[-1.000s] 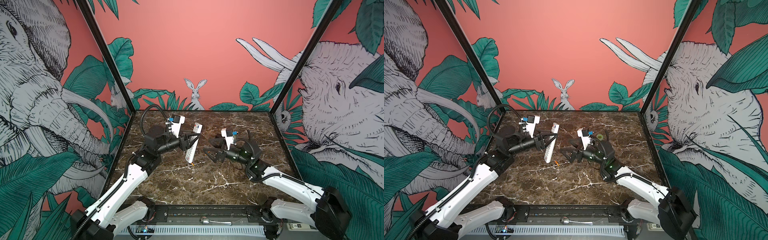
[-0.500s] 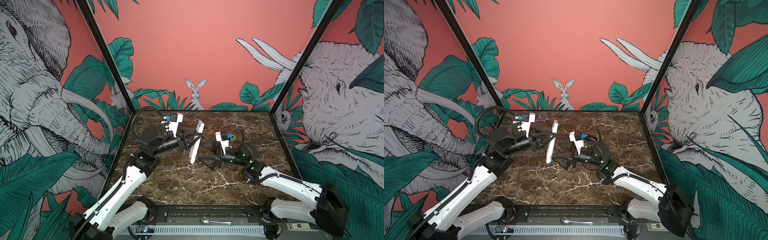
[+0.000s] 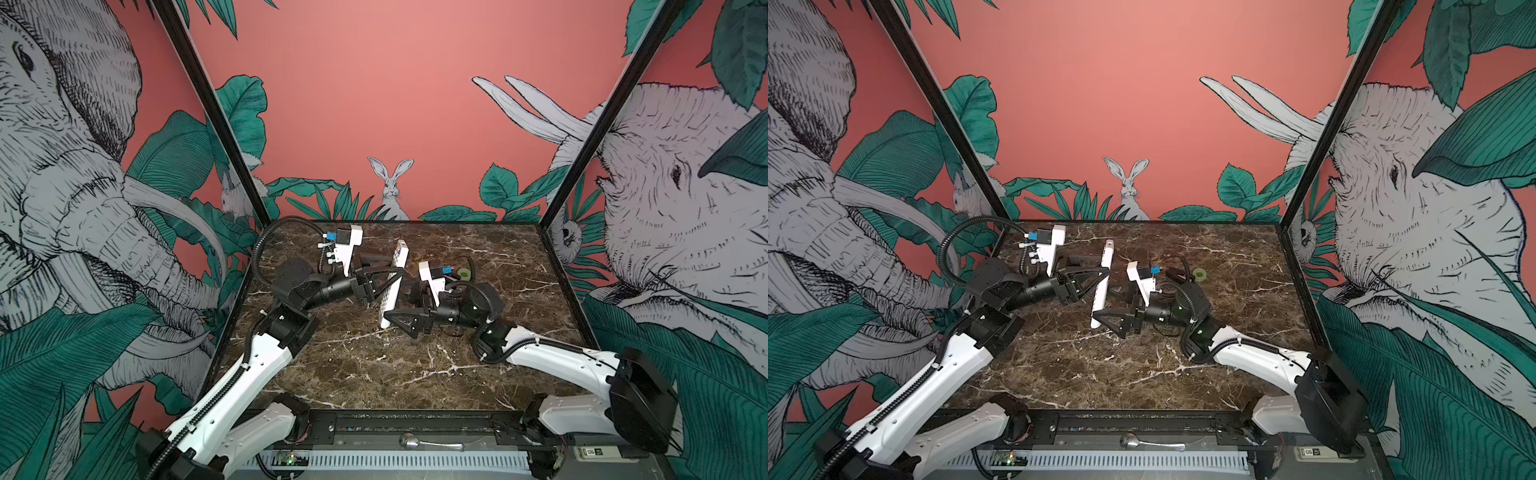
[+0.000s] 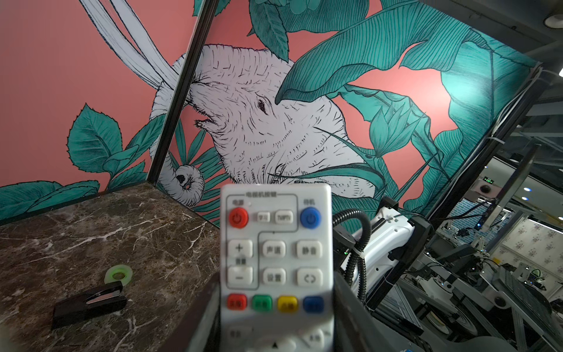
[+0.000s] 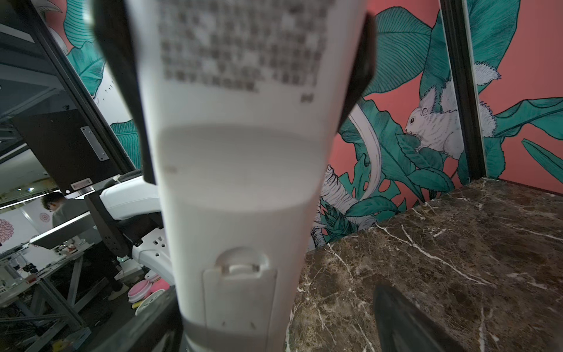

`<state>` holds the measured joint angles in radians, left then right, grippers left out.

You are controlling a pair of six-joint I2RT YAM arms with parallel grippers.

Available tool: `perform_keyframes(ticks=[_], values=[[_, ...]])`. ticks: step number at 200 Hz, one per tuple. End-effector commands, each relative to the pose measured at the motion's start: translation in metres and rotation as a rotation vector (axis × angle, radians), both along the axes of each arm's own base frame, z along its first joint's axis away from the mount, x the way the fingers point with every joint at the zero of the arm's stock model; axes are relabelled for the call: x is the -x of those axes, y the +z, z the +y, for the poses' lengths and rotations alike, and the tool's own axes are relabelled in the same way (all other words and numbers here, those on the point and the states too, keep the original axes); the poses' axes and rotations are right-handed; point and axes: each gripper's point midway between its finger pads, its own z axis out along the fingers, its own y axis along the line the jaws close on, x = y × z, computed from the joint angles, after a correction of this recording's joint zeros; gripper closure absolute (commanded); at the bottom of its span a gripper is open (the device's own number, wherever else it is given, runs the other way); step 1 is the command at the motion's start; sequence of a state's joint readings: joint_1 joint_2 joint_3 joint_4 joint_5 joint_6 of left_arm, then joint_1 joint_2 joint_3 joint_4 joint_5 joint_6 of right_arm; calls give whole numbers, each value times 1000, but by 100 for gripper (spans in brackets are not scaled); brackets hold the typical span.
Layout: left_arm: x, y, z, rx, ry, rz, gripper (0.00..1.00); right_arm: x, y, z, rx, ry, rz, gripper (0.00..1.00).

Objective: Load the batteries into the remote control
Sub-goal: 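Raise the remote upright with the left gripper while the right gripper approaches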

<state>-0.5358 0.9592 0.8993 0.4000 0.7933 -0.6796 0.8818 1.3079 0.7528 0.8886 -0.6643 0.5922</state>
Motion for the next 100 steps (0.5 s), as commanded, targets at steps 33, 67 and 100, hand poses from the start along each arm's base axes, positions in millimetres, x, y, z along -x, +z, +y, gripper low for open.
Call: perform_keyframes(ticks=[33, 67, 100], values=[[10, 19, 6, 68, -18, -50, 77, 16, 27, -3, -118, 48, -79, 17], [9, 20, 6, 82, -22, -46, 78, 17, 29, -2, -139, 61, -79, 24], [8, 18, 5, 85, -19, -42, 77, 17, 24, 2, -139, 69, -70, 24]])
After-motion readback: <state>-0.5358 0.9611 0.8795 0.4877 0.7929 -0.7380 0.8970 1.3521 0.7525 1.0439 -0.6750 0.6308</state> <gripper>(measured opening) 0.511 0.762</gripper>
